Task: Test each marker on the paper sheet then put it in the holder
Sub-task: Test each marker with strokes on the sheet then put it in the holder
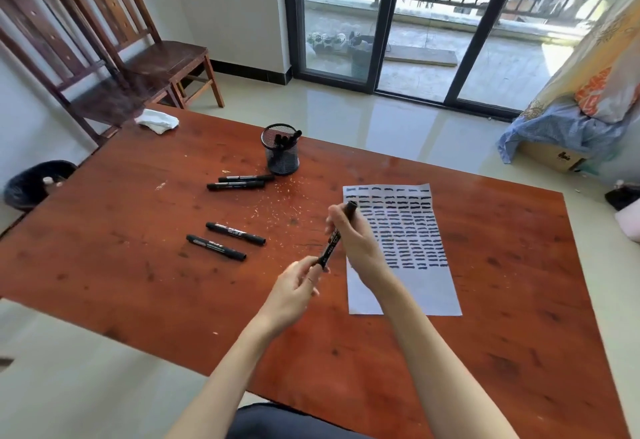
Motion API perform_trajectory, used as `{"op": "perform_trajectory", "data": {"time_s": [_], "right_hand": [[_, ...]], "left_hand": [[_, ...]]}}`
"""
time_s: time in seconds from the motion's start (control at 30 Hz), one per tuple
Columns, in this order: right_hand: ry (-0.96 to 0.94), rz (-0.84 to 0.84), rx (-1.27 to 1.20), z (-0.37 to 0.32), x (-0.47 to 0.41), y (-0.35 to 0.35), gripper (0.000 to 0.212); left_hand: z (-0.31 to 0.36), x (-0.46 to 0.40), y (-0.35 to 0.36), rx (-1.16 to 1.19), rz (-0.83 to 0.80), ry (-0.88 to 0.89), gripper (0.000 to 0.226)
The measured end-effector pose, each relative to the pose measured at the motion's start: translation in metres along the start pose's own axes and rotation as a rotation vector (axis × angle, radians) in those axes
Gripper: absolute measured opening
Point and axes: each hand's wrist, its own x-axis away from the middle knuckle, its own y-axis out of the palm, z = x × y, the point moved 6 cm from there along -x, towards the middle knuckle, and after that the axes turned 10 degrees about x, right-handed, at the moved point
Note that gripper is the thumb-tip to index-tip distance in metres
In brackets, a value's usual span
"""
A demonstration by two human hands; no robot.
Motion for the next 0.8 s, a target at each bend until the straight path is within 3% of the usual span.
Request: {"op": "perform_trajectory", "data": {"time_s": [0.1,0.2,0.33,0.47,0.53,0.8], "right_hand": [[-0.011,-0.102,0.38,0.007,-0.013,0.019,0.026],[0.07,-0.185,0.521,0.026,-0.021,0.041,0.026],[0.04,0.002,0.525,0.017,-0.04,0.05,0.023],[-0.082,0.305,0.351,-0.038,-0.084,0.033,0.008],[-0.123,0.412,0.382,-0.059,-0.119,0.026,0.006],[-0.056,0.264,0.922,-0.057,-0.24,0.069,0.019]], "left_hand": [[-0.015,-0.014,-0.048,-0.25,0.099,0.037,0.025],[-0.037,-0.027,-0.072,-0.343,0.069,-0.046,0.03],[-0.051,-0.042,-0.094,-0.262,0.054,-0.145,0.043],[-0.036,-0.061,-0.12,-0.225,0.135,-0.094,0.026],[-0.031,-0.067,-0.13,-0.199,0.156,-0.085,0.019],[-0.041,-0.071,-0.155,-0.101,0.203,-0.135,0.015]]}}
